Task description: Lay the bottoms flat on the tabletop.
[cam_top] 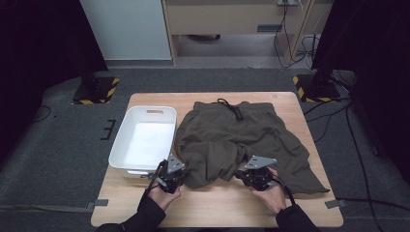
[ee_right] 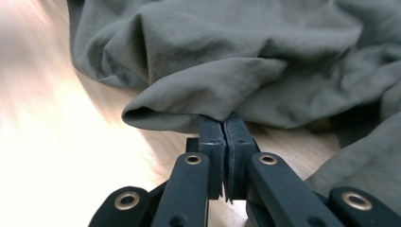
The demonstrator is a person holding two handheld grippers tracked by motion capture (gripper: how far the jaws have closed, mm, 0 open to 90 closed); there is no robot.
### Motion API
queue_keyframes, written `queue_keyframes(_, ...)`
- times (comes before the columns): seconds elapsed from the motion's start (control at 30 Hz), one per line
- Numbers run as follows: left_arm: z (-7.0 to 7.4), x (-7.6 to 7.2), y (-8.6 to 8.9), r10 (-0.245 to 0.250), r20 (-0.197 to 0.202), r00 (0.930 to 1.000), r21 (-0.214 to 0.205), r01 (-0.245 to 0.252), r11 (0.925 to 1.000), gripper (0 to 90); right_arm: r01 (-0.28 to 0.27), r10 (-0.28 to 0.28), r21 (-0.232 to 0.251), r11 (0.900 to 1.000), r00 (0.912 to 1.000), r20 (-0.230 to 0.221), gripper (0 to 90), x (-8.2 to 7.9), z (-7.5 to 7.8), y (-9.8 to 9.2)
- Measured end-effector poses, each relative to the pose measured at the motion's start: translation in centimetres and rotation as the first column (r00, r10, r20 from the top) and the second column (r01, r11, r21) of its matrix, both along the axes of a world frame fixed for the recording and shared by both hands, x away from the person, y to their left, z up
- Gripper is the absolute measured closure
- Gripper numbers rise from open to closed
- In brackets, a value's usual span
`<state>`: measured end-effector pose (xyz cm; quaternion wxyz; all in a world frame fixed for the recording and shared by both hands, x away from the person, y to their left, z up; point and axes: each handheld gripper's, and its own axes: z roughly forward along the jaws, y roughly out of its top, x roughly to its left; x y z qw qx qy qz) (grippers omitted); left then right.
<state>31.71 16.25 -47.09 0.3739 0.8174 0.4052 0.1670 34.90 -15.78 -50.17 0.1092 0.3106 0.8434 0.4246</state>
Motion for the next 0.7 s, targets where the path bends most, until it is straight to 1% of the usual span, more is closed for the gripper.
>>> queue_keyframes(0.03, 0.3, -0.3, 0.3, 0.0, 0.005, 1.0, -0.014, 0.0, 0.9999, 90.0, -0.008, 0.008, 0.028, 0.9996, 1.0, 0.004, 88.5, -0.4, 0.6, -0.4)
queue_keyframes(0.13, 1.4, -1.4, 1.3, 0.013, 0.024, 0.9996, -0.066, -0.012, 0.9977, 90.0, -0.014, 0.013, 0.082, 0.9965, 0.9999, 0.012, 88.4, -1.1, 1.6, -1.4)
queue_keyframes(0.2, 1.9, -2.0, 1.9, 0.023, 0.034, 0.9992, -0.089, -0.02, 0.9959, 90.0, -0.019, 0.02, 0.128, 0.9915, 0.9998, -0.004, 88.3, -1.5, 2.3, -2.1)
queue_keyframes(0.27, 2.3, -2.5, 2.6, 0.04, 0.031, 0.9987, -0.117, -0.036, 0.9924, 90.0, -0.029, 0.035, 0.169, 0.9851, 0.9989, -0.032, 88.3, -1.8, 2.7, -2.4)
queue_keyframes(0.33, 2.7, -2.9, 3.4, 0.06, 0.019, 0.998, -0.152, -0.057, 0.9868, 90.0, -0.044, 0.054, 0.193, 0.9801, 0.9976, -0.045, 88.2, -2.2, 3.0, -2.6)
queue_keyframes(0.37, 2.9, -3.1, 3.9, 0.074, 0.011, 0.9972, -0.176, -0.071, 0.9819, 90.0, -0.05, 0.06, 0.204, 0.9777, 0.9971, -0.045, 88.2, -2.5, 3.2, -2.6)
queue_keyframes(0.43, 2.8, -3.4, 4.6, 0.09, -0.006, 0.9959, -0.189, -0.089, 0.978, 90.0, -0.056, 0.07, 0.23, 0.9717, 0.996, -0.055, 88.1, -2.9, 3.6, -2.8)
queue_keyframes(0.47, 2.7, -3.4, 4.8, 0.096, -0.009, 0.9954, -0.185, -0.096, 0.9781, 90.0, -0.058, 0.074, 0.244, 0.9681, 0.9956, -0.058, 88.0, -3.0, 3.7, -2.9)
queue_keyframes(0.5, 2.4, -3.4, 4.8, 0.1, -0.016, 0.9948, -0.168, -0.102, 0.9805, 90.0, -0.055, 0.074, 0.254, 0.9658, 0.9951, -0.066, 87.8, -3.1, 3.8, -3.0)
queue_keyframes(0.53, 2.2, -3.4, 4.8, 0.101, -0.017, 0.9947, -0.153, -0.103, 0.9829, 89.8, -0.045, 0.066, 0.26, 0.9645, 0.9949, -0.076, 87.2, -3.1, 3.8, -3.1)
queue_keyframes(0.57, 1.9, -3.3, 4.6, 0.101, -0.023, 0.9946, -0.133, -0.103, 0.9858, 89.6, -0.037, 0.059, 0.258, 0.9653, 0.995, -0.08, 86.2, -3.1, 3.7, -3.2)
queue_keyframes(0.6, 1.4, -3.0, 4.2, 0.098, -0.028, 0.9948, -0.113, -0.101, 0.9885, 89.1, -0.016, 0.036, 0.242, 0.9702, 0.9962, -0.079, 83.7, -2.9, 3.5, -3.2)
queue_keyframes(0.63, 1.1, -2.9, 3.9, 0.096, -0.028, 0.995, -0.094, -0.098, 0.9907, 87.5, 0.023, -0.008, 0.212, 0.977, 0.9973, -0.073, 79.2, -2.7, 3.1, -3.2)
queue_keyframes(0.67, 0.7, -2.7, 3.6, 0.091, -0.027, 0.9954, -0.065, -0.093, 0.9935, 86.1, 0.041, -0.028, 0.193, 0.9803, 0.9973, -0.068, 78.0, -2.5, 2.9, -3.3)
queue_keyframes(0.7, 0.4, -2.5, 3.5, 0.089, -0.029, 0.9956, -0.052, -0.09, 0.9946, 83.2, 0.062, -0.052, 0.174, 0.9828, 0.9967, -0.063, 74.3, -2.2, 2.6, -3.3)
